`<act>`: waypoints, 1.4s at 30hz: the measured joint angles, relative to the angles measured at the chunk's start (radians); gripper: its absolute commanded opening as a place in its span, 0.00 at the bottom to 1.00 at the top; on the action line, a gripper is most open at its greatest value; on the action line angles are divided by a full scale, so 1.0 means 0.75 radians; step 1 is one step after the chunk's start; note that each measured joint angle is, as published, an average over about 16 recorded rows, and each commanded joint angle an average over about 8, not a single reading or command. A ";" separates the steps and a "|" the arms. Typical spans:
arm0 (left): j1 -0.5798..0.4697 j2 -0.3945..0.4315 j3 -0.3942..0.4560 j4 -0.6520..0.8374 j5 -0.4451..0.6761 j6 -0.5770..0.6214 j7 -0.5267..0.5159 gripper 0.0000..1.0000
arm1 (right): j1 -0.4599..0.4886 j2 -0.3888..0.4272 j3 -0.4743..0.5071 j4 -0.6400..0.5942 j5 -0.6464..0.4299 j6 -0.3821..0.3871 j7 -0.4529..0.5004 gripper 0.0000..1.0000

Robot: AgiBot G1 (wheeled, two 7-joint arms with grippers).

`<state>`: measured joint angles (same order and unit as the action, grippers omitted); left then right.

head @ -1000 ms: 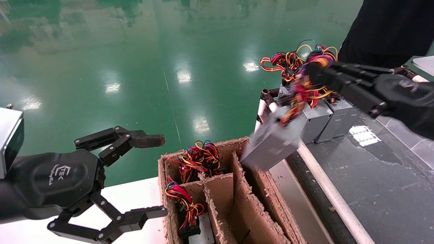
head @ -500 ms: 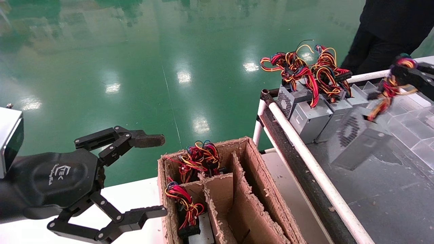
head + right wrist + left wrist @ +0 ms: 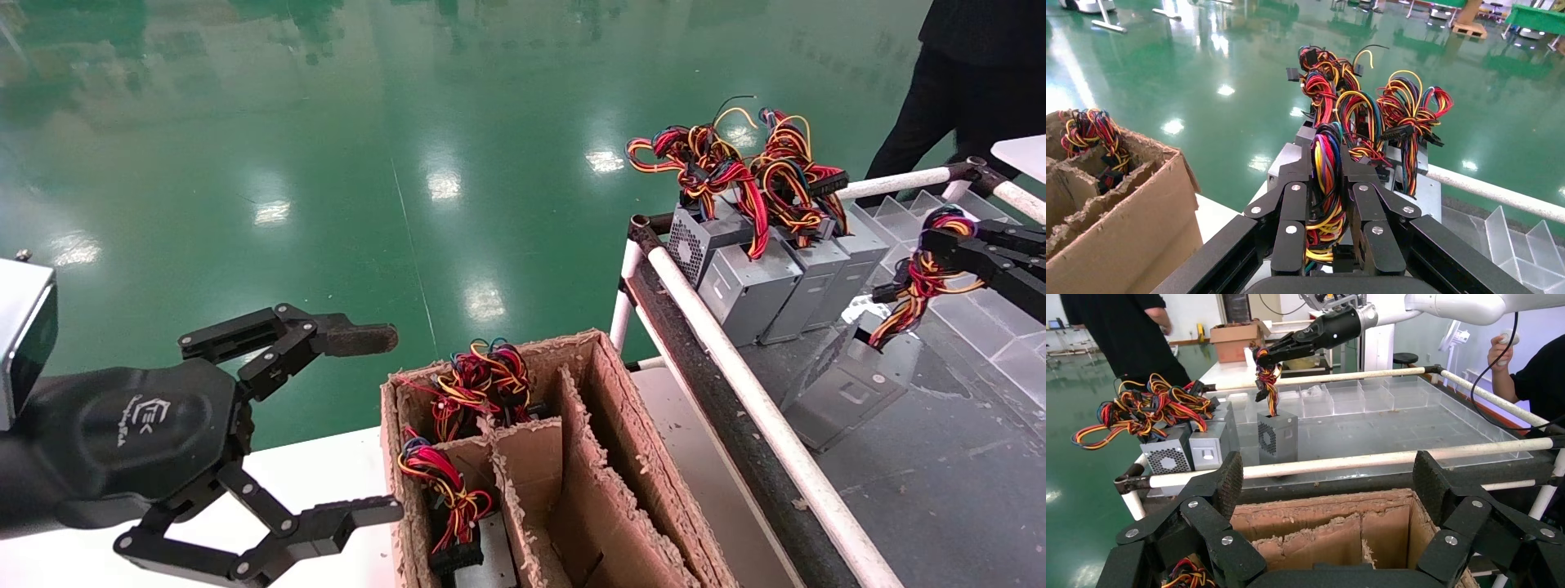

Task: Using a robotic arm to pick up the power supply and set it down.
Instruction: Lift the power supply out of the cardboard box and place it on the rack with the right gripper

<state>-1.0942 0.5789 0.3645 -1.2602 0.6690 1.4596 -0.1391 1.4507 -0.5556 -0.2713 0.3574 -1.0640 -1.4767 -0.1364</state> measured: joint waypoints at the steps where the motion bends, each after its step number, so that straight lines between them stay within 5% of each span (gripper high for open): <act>1: 0.000 0.000 0.000 0.000 0.000 0.000 0.000 1.00 | 0.012 -0.003 -0.005 -0.015 -0.008 -0.008 -0.013 0.00; 19: 0.000 0.000 0.000 0.000 0.000 0.000 0.000 1.00 | 0.204 -0.096 -0.084 -0.175 -0.118 -0.105 -0.158 0.00; 32: 0.000 0.000 0.000 0.000 0.000 0.000 0.000 1.00 | 0.281 -0.238 -0.129 -0.227 -0.162 -0.072 -0.182 0.02; 33: 0.000 0.000 0.000 0.000 0.000 0.000 0.000 1.00 | 0.285 -0.248 -0.132 -0.233 -0.165 -0.065 -0.184 0.07; 40: 0.000 0.000 0.000 0.000 0.000 0.000 0.000 1.00 | 0.308 -0.301 -0.144 -0.272 -0.182 -0.024 -0.198 0.93; 42: 0.000 0.000 0.000 0.000 0.000 0.000 0.000 1.00 | 0.314 -0.310 -0.147 -0.282 -0.186 -0.018 -0.202 1.00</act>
<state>-1.0943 0.5788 0.3648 -1.2602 0.6687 1.4595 -0.1389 1.6862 -0.7880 -0.3815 0.1460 -1.2038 -1.4905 -0.2879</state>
